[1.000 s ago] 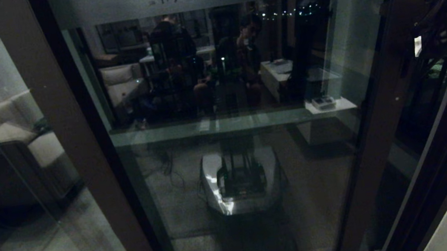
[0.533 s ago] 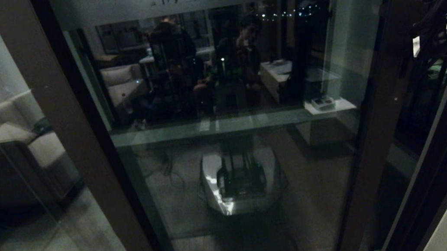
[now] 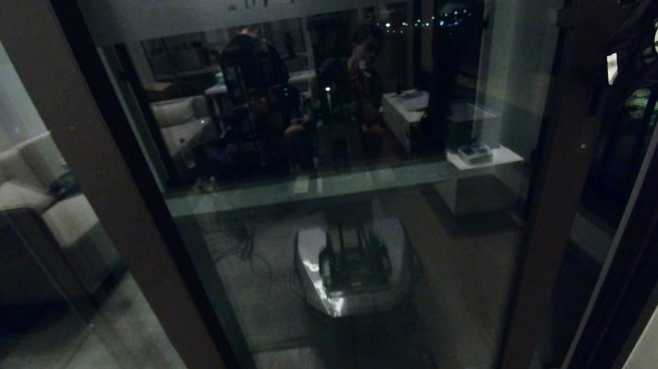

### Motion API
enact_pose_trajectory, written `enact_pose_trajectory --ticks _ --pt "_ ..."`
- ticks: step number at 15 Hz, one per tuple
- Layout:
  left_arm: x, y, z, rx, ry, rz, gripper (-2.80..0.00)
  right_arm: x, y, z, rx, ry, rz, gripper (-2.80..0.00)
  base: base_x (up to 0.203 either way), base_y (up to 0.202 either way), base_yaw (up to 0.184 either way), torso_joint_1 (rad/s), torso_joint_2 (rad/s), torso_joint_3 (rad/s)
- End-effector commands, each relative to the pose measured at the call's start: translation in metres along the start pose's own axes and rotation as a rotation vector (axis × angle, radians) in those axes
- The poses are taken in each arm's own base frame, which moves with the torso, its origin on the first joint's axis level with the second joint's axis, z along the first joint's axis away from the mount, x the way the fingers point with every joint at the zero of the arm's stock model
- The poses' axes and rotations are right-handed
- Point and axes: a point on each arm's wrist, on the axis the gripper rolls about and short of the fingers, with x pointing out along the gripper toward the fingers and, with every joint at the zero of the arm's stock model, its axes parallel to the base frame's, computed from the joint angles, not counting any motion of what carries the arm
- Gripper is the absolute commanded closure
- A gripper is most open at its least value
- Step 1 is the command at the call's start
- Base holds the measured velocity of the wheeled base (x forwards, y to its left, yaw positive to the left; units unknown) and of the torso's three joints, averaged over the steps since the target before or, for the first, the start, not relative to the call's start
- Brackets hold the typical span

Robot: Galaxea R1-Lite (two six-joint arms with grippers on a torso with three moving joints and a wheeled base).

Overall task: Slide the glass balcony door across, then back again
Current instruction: Close the slid door

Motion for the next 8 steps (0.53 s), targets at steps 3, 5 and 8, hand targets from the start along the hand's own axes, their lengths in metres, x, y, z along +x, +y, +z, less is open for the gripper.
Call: enact_pose_trajectory --ticks 3,5,8 --pt "0.0001 0.0000 -0.0004 0.000 0.001 0.000 0.00 0.0053 -0.0024 -0.0003 0.005 -0.002 -0.020 -2.80 0.000 0.000 0.000 0.000 0.00 0.000" --pt "0.0001 0.0000 -0.0004 0.000 0.001 0.000 0.00 0.0074 -0.0049 -0.0006 0.005 0.001 -0.028 -2.80 0.000 0.000 0.000 0.000 0.00 0.000" --pt "0.0001 0.0000 -0.0004 0.000 0.001 0.000 0.00 0.0090 -0.0077 0.0003 0.008 -0.001 -0.036 -2.80 0.000 0.000 0.000 0.000 0.00 0.000"
